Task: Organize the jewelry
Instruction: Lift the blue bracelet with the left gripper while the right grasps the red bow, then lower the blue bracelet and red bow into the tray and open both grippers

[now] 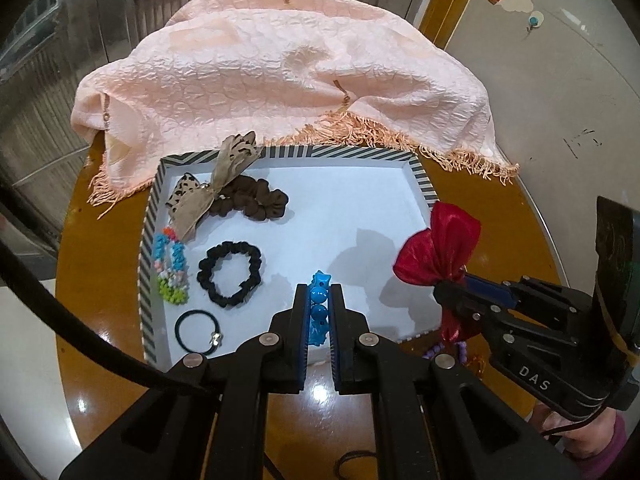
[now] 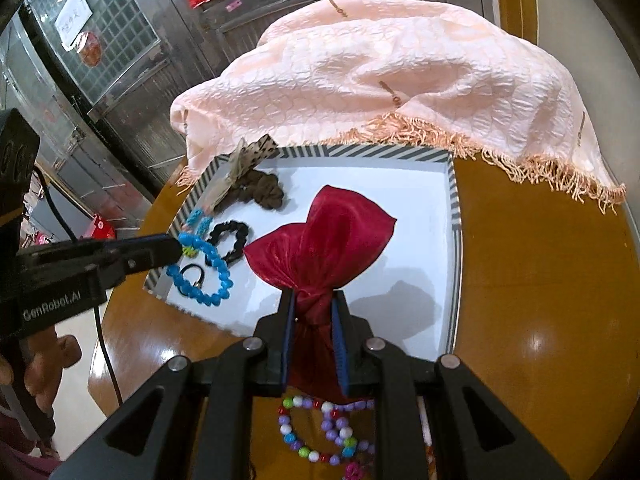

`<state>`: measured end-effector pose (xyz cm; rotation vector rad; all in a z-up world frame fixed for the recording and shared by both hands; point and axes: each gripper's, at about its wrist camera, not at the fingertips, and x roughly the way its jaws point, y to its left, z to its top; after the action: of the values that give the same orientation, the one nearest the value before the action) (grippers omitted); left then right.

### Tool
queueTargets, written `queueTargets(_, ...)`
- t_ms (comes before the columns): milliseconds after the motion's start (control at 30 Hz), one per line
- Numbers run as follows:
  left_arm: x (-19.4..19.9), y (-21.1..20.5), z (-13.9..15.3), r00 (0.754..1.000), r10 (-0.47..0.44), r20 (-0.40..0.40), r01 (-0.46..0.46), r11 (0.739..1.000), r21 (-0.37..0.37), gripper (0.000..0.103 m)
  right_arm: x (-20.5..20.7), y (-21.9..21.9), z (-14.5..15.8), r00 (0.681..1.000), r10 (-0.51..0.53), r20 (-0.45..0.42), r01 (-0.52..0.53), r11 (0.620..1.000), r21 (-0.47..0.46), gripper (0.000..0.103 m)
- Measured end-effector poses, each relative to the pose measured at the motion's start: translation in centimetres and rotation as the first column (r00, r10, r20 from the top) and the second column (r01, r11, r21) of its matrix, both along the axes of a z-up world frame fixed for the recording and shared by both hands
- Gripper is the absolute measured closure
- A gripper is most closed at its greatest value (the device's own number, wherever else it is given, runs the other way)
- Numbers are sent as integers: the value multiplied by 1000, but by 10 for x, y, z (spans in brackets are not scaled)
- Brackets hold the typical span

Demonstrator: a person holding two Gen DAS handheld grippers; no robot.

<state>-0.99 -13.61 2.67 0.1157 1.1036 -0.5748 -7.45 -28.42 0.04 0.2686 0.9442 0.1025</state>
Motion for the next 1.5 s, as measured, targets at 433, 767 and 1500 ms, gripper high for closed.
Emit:
queueTargets(433, 36, -29, -26, 998, 1, -62, -1, 1000, 11, 96, 58, -13, -17, 999, -24, -39, 25, 999, 23, 86)
queueTargets(767, 62, -29, -52, 993, 44, -106, -40, 998, 45, 96, 106, -8, -35, 997, 1, -77, 1, 1000, 25, 85)
queueTargets(1500, 90, -8, -76, 981, 143, -135, -132, 987, 91, 96, 160, 5, -70, 990, 10, -139, -4, 999, 44, 85)
